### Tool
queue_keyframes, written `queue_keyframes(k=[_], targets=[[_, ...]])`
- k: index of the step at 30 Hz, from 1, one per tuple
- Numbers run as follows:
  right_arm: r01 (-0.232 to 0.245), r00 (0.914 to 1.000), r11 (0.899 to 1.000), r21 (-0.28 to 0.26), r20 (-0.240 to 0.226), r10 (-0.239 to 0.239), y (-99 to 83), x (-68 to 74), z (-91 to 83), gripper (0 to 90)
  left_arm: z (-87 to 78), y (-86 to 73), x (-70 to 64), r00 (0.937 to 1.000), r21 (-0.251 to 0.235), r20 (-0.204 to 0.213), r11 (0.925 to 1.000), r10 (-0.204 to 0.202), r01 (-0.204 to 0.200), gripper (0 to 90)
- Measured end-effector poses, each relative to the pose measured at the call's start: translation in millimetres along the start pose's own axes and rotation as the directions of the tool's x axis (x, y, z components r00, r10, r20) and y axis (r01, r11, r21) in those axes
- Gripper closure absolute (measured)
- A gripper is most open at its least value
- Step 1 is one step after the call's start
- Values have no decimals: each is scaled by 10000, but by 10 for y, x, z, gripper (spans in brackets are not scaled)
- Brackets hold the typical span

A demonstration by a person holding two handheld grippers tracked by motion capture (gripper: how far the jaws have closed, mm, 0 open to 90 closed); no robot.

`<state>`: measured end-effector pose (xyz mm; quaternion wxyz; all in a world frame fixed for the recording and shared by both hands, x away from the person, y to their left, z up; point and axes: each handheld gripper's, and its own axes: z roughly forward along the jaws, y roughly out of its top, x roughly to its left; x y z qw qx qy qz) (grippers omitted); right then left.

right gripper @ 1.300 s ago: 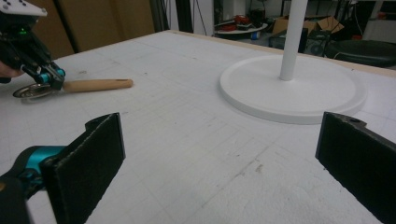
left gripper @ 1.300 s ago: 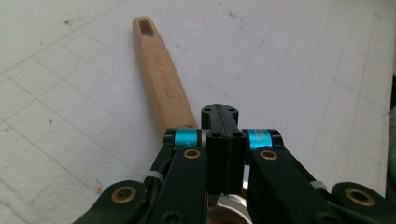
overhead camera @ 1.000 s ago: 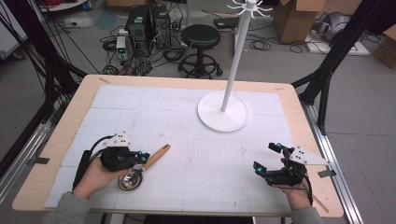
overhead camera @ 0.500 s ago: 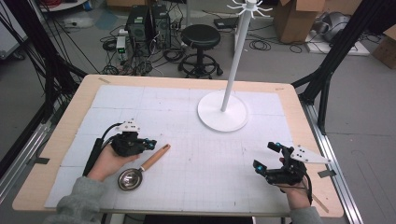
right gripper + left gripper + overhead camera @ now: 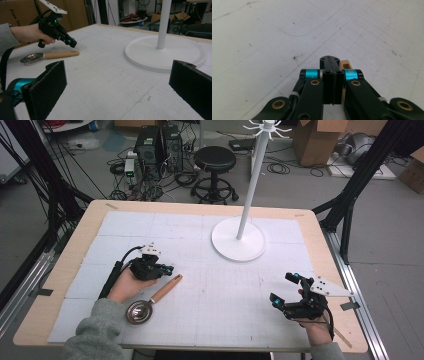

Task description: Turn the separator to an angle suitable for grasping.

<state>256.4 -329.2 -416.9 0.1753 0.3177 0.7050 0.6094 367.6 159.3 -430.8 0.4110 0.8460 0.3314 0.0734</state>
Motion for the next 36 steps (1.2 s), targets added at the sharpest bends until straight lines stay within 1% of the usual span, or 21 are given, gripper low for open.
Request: queue_keyframes(k=[3,5,8,10,12,14,15,19,21,23,25,26,27,28,29,32,35,36], targets=[[3,10000,10000,74,-7,-2,-6,5,1,6,39,-14,-17,9999,301,0,9995,115,-115,898],[15,10000,10000,79,-5,-15,-4,14,6,6,61,-22,-25,9999,448,18,9989,117,-118,898],[155,9997,9999,-33,203,-154,7,34,-8,6,89,-31,-29,9999,675,50,9976,165,-168,898],[137,9994,9998,-171,319,-131,18,37,-14,6,95,-30,-31,9998,669,41,9976,193,-196,898],[79,9994,9998,-180,348,-73,21,33,-17,6,95,-22,-42,9999,722,12,9972,173,-173,898],[138,9990,9998,-123,417,-133,12,32,-16,6,99,-16,-59,9998,796,4,9966,189,-189,898],[87,9993,9999,-57,373,-85,9,35,-17,6,103,-14,-62,9997,799,3,9965,248,-247,898],[174,9993,9998,-83,323,-172,9,30,-13,6,108,-13,-82,9996,807,65,9964,268,-272,898],[116,9992,9999,-45,374,-114,8,32,-17,6,110,-10,-98,9992,839,96,9957,377,-383,898],[213,9987,9997,-103,455,-208,10,29,-20,6,115,-11,-108,9991,836,172,9957,395,-408,898],[107,9989,9999,-102,455,-102,11,31,-27,6,116,-7,-112,9990,895,200,9951,397,-414,898],[128,9988,9999,-95,481,-123,9,30,-24,6,116,-7,-115,9990,910,223,9950,391,-409,897],[149,9988,9999,-85,472,-145,7,29,-22,6,122,-7,-125,9990,881,280,9954,356,-380,898],[171,9989,9998,-59,442,-168,6,29,-20,6,123,-5,-132,9984,950,347,9944,438,-469,898],[151,9989,9999,-42,433,-149,5,32,-16,6,128,-4,-150,9983,956,307,9940,505,-532,898],[175,9990,9998,11,399,-175,2,31,-6,6,125,2,-170,9990,1042,230,9937,384,-406,897],[206,9991,9998,-7,383,-205,-1,37,-3,6,131,3,-199,9985,1056,368,9934,404,-441,898],[218,9992,9998,11,338,-218,-2,38,-4,6,135,5,-211,9981,1077,406,9929,472,-514,898]])
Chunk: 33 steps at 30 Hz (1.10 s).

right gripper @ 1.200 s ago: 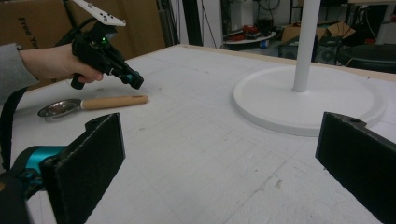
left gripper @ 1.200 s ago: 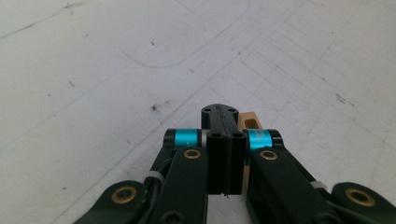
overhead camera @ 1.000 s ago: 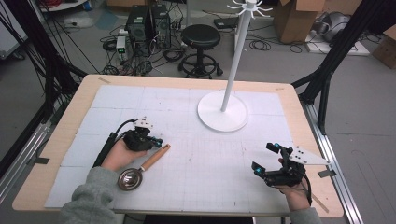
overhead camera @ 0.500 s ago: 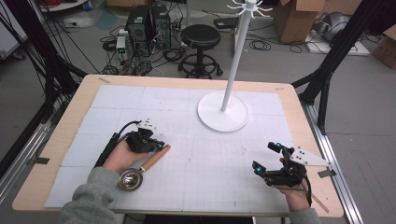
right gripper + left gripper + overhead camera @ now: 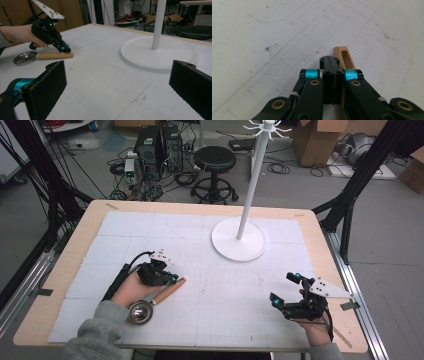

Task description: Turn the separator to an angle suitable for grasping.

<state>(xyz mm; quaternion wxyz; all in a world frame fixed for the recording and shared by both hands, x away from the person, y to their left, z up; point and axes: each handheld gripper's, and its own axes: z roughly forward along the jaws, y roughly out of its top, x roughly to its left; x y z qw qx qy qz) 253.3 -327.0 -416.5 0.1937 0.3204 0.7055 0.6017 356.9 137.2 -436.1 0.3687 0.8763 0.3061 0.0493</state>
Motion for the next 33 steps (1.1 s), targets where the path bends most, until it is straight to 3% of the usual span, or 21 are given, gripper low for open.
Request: queue_keyframes(k=[22,33], targets=[[167,9999,9999,16,-35,-167,3,18,16,6,44,28,-218,9972,288,403,9975,626,-638,897],[151,9999,9998,158,-46,-150,-8,19,32,6,76,44,-419,9891,550,930,9913,1144,-1198,897]])
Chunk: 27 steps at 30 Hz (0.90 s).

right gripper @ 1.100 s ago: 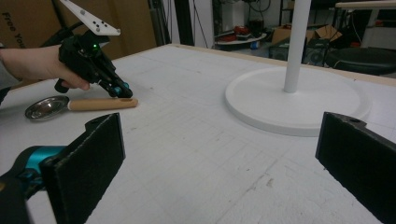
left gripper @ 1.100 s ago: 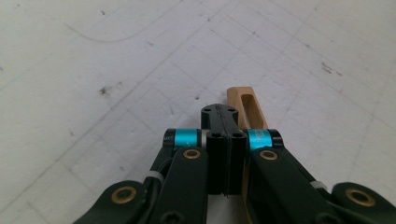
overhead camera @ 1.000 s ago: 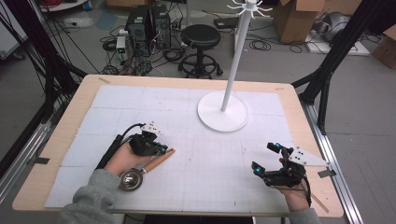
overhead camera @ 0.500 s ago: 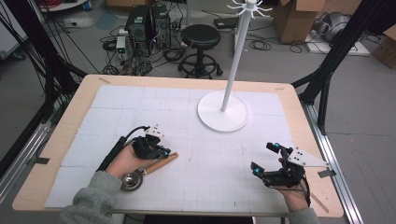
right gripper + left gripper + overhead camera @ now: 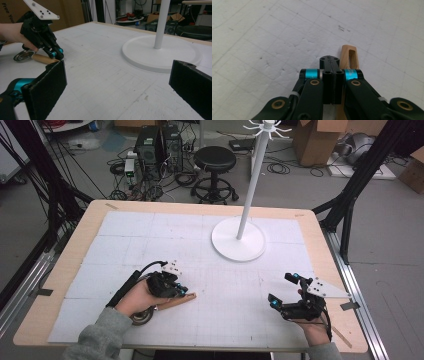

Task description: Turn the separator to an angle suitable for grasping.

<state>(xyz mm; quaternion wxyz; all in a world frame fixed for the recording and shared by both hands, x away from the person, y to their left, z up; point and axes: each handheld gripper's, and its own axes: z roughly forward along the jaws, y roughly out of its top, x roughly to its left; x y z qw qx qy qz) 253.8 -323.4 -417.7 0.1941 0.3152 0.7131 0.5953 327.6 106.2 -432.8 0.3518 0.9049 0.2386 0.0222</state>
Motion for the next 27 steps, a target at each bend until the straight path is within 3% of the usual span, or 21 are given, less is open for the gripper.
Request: queue_keyframes(k=[3,13,16,20,27], targets=[[14,10000,10000,-64,-11,-15,6,7,-2,6,11,6,-11,9991,58,357,9997,-239,238,897],[13,10000,10000,-70,-16,-13,4,-3,-6,6,28,10,-76,9978,77,640,9998,163,-168,897],[9,10000,10000,-54,-16,-10,2,-4,-7,6,27,11,-103,9965,166,714,9989,436,-449,897],[37,10000,10000,-49,-23,-38,2,-5,-3,6,28,11,-150,9952,183,646,9971,729,-742,897],[22,10000,10000,-75,-35,-23,2,-13,1,6,26,14,-147,9949,98,565,9964,835,-841,896]])
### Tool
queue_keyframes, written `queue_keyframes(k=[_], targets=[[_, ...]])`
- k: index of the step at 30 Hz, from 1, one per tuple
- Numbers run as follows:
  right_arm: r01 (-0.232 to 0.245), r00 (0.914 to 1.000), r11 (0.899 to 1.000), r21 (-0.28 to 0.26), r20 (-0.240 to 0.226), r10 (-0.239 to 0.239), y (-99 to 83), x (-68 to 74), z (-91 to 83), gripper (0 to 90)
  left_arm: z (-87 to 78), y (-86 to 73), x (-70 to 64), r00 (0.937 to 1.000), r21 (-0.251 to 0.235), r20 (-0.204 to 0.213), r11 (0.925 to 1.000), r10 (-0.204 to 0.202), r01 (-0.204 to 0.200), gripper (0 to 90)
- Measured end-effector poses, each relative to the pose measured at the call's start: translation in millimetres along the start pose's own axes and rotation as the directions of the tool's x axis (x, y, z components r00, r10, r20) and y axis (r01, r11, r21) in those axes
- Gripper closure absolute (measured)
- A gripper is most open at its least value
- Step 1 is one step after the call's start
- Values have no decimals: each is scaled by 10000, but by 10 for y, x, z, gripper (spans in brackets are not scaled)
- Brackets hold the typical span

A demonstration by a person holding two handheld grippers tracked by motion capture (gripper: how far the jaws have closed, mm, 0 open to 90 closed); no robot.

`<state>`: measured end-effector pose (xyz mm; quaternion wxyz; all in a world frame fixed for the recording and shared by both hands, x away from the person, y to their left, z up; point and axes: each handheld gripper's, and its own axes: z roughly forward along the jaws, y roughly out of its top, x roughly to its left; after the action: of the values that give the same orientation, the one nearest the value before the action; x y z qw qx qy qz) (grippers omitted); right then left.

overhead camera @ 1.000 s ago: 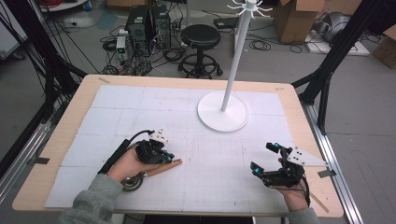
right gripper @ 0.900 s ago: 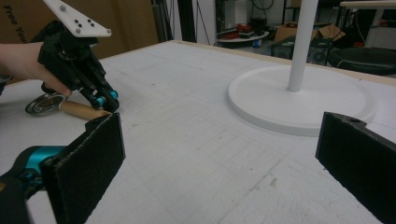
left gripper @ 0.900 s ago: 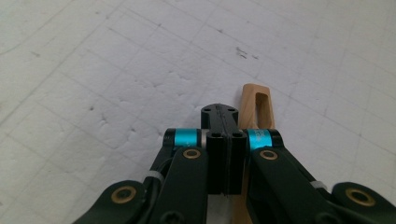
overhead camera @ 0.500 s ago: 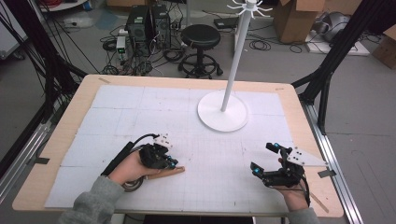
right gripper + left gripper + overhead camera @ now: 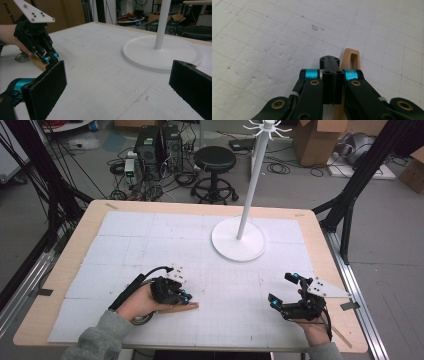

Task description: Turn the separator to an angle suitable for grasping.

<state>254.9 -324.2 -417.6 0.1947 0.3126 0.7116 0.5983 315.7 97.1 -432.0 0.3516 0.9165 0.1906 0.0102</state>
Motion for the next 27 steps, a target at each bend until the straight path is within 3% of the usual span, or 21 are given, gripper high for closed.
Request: queue_keyframes(k=[5,9,14,19,27], targets=[[-49,10000,10000,4,-36,49,0,-2,-9,6,-42,0,14,9994,-93,-349,10000,3,-6,892],[-74,10000,10000,8,-9,74,-1,-5,-8,6,-147,3,30,9993,-546,-360,9985,-79,60,885],[-69,9999,10000,1,-88,69,0,-18,5,6,-250,-7,-11,9993,-790,-309,9967,187,-211,794],[-78,9999,10000,25,-132,78,-1,-18,6,6,-346,-19,-48,9994,-1212,-46,9920,347,-350,706],[-160,9997,9999,64,-200,161,-10,-35,16,6,-471,-43,-63,9988,-1600,475,9871,127,-49,515]])
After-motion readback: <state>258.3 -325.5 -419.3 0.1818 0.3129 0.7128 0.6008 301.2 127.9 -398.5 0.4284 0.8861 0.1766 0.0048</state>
